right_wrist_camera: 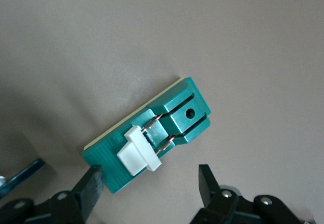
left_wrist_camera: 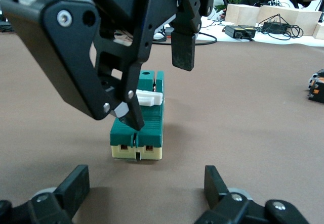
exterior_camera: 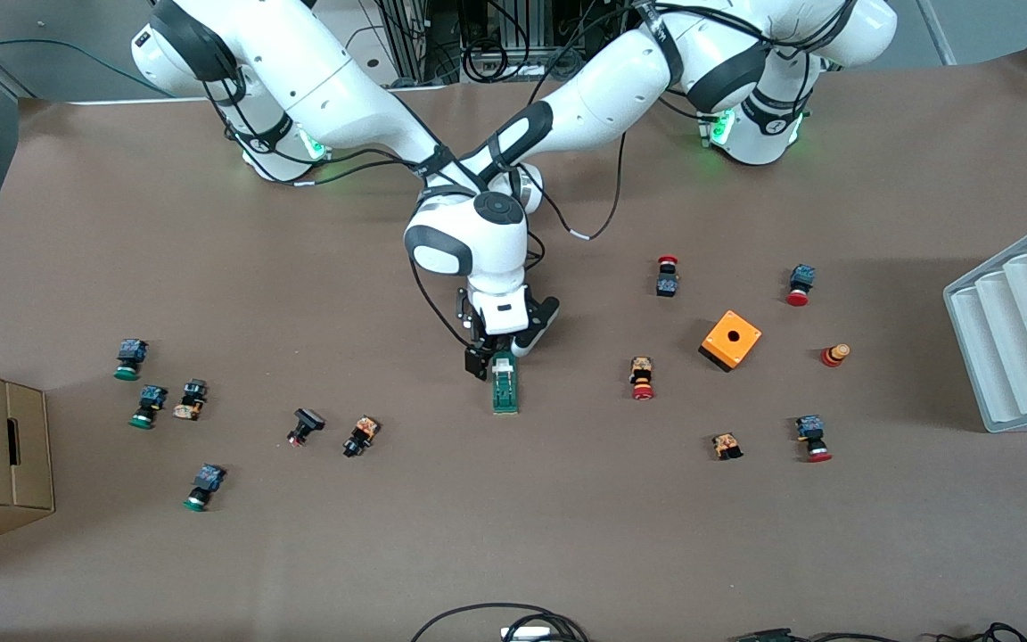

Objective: Close load switch with both arms

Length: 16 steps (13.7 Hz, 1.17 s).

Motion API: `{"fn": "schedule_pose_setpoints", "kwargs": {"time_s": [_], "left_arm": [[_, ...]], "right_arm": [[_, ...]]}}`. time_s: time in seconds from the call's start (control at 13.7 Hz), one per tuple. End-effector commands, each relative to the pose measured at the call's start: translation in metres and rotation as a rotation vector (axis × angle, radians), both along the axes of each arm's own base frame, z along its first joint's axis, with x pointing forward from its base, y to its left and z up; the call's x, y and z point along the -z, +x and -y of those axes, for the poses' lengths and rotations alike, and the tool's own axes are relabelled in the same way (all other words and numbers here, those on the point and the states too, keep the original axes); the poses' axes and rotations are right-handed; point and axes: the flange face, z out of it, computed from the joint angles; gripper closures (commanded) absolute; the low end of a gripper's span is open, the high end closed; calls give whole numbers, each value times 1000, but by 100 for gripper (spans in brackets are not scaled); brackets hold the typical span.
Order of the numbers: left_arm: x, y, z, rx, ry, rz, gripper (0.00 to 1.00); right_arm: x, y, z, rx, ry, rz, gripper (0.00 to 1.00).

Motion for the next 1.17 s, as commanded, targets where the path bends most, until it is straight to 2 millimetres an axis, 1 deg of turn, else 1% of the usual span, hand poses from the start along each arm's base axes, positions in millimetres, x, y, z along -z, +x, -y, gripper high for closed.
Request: {"fn": "schedule_pose_setpoints", "kwargs": {"time_s": [0.0,0.22,0.36,0.51,0.73,1.09], "left_arm": [[2,1,4,6,-23,17,0],[2,-2,5,11,-21,16,0],[3,-2,5,13,-16,15,0],[4,-4,5,11,-16,21,0],[8,-9,5,6,-7,33,0],[9,-9,4,6,-6,32,0]], "right_arm": [[2,6,-6,-7,15,15,14],[1,7,-7,-11,15,18,14],[2,8,-6,-11,13,17,17],[1,13,-1,-2,9,24,17],[1,13,-2,-4,9,24,21],[-2,14,-5,-6,14,29,21]]}}
